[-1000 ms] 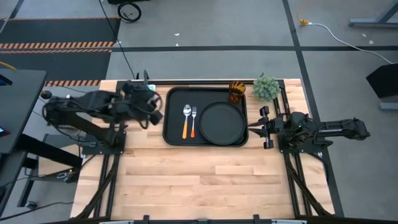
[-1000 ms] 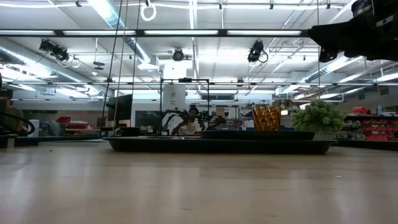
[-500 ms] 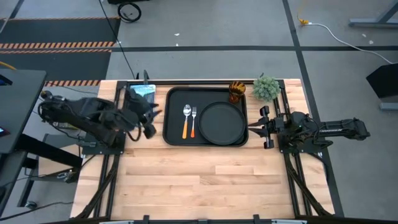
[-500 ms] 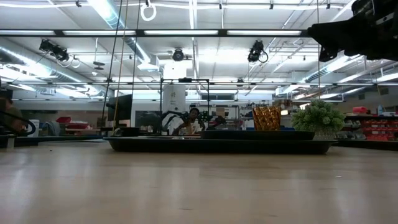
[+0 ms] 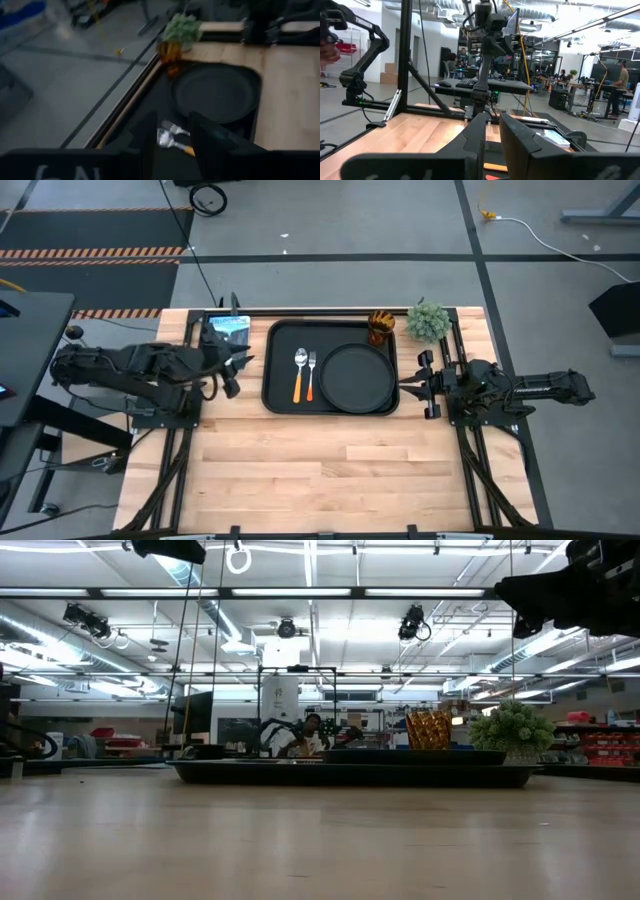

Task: Pick and place plate/cup/fork/spoon on tray
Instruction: Return to Home Position

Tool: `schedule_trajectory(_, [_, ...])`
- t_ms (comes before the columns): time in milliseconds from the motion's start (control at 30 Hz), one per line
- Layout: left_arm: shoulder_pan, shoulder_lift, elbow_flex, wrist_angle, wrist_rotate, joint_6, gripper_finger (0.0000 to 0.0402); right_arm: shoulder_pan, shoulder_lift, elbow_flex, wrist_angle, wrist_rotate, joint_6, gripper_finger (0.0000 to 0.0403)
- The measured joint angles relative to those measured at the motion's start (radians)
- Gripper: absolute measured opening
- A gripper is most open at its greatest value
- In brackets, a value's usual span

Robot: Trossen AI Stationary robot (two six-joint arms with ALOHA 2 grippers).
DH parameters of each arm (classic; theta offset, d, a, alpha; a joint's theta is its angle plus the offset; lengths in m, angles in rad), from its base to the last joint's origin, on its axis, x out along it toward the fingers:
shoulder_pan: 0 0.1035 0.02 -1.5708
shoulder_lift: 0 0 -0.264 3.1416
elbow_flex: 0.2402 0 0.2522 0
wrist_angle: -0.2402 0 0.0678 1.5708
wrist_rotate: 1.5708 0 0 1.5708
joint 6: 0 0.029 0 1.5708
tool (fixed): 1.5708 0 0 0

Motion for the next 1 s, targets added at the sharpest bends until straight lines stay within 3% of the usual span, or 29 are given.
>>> schedule_trajectory(200, [0.043,-0.148,-0.199,0.238,0.143,0.211,0.0121,0.0,0.0,0.0,0.0,0.0,0.0,0.0064])
schedule_trajectory(300, [0.073,-0.218,-0.302,0.299,0.156,0.268,0.0121,0.0,0.0,0.0,0.0,0.0,0.0,0.0064])
schedule_trajectory(633, [0.168,-0.496,-0.561,0.364,0.206,0.276,0.0121,0.0,0.0,0.0,0.0,0.0,0.0,0.0064])
schedule_trajectory(800, [0.184,-0.627,-0.708,0.542,0.216,0.293,0.0121,0.0,0.0,0.0,0.0,0.0,0.0,0.0064])
schedule_trajectory(1000, [0.183,-0.707,-0.857,0.765,0.304,0.255,0.0121,0.0,0.0,0.0,0.0,0.0,0.0,0.0064])
